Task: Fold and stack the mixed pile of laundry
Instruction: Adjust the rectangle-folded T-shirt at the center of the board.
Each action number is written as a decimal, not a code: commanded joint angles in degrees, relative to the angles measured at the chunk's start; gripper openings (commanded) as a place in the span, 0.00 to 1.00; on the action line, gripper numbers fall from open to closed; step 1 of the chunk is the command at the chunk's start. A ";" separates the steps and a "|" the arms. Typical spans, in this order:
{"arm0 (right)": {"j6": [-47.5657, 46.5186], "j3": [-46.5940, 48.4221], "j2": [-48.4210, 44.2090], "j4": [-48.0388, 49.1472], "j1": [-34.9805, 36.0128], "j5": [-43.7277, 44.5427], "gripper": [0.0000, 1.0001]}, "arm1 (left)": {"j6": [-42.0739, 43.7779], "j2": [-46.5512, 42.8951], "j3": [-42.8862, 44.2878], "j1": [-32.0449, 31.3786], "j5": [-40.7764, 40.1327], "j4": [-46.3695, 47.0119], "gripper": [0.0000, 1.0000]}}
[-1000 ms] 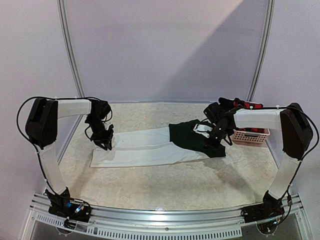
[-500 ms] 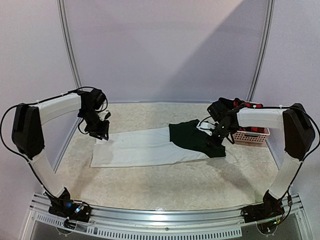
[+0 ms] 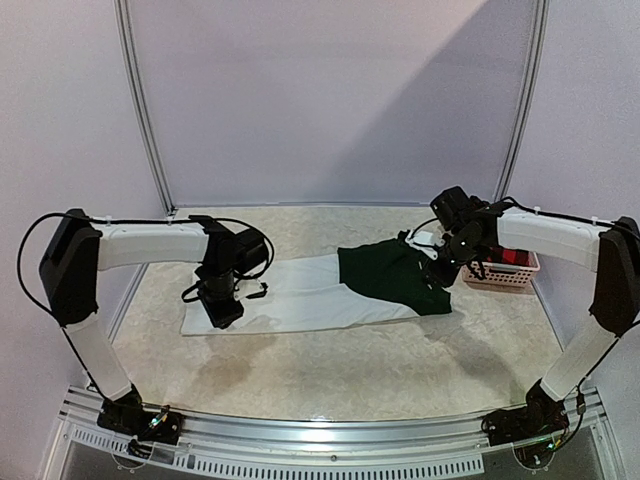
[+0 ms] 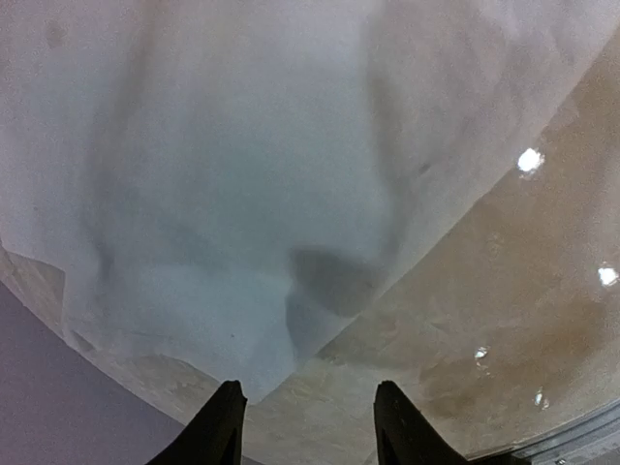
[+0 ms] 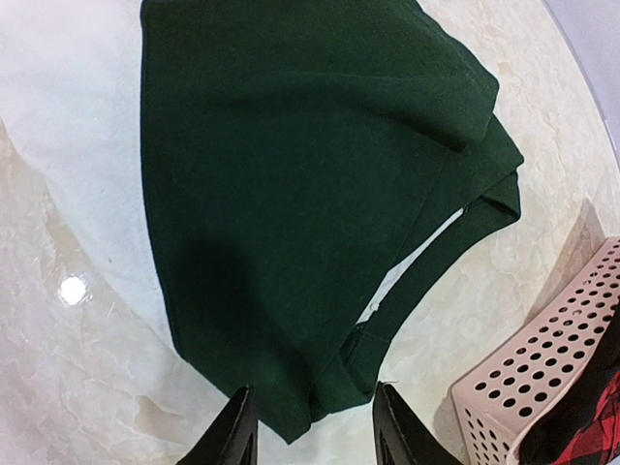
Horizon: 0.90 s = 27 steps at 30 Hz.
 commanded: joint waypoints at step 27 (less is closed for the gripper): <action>-14.19 -5.44 6.57 -8.50 2.08 -0.17 0.53 | 5.45 11.51 0.53 -5.38 4.49 -0.39 0.00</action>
